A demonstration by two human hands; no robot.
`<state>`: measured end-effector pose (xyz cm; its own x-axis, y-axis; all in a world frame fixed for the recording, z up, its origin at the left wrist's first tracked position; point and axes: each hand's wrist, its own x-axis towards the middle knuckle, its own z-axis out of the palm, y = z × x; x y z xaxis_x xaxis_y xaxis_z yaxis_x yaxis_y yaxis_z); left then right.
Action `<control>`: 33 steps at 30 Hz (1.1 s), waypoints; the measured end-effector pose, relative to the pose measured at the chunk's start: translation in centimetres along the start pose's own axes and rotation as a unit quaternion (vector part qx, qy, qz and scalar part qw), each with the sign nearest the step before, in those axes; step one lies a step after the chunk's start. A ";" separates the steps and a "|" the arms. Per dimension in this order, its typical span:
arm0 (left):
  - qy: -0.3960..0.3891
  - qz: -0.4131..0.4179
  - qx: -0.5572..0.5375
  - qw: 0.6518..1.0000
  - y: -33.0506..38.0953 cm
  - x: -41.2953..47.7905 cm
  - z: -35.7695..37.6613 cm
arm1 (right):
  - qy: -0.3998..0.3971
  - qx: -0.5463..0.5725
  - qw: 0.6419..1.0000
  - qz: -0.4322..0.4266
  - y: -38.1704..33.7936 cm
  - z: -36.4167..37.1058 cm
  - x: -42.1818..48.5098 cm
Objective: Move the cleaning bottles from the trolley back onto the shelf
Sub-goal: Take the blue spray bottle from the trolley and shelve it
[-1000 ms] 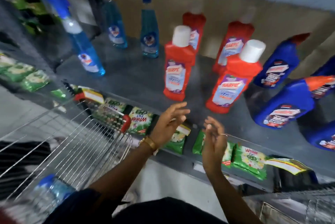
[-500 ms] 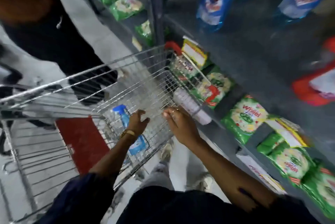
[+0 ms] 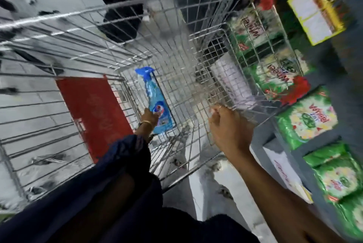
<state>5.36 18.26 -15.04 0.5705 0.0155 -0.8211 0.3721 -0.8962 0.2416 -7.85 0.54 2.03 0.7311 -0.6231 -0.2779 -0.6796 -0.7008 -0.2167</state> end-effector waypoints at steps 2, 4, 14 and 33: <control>0.003 -0.016 -0.028 0.999 -0.3 0.7 0.3 | -0.005 -0.001 1.000 0.003 0.0 -0.1 -0.1; -0.011 -0.019 -0.061 0.998 -0.6 1.1 0.4 | -0.004 0.000 1.000 0.007 0.0 -0.3 -0.2; -0.077 0.116 -0.191 0.972 3.2 -5.0 -1.1 | -0.018 0.101 0.995 -0.008 -0.1 -1.0 -0.4; -0.250 0.473 -0.339 0.774 17.3 -32.2 -1.6 | -0.009 0.701 0.710 0.066 11.4 -16.3 -7.2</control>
<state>-5.40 3.00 16.41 0.5305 -0.8308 -0.1682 0.3562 0.0385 0.9336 -19.88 -8.61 16.81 0.6638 -0.6372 -0.3917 -0.1431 0.4058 -0.9027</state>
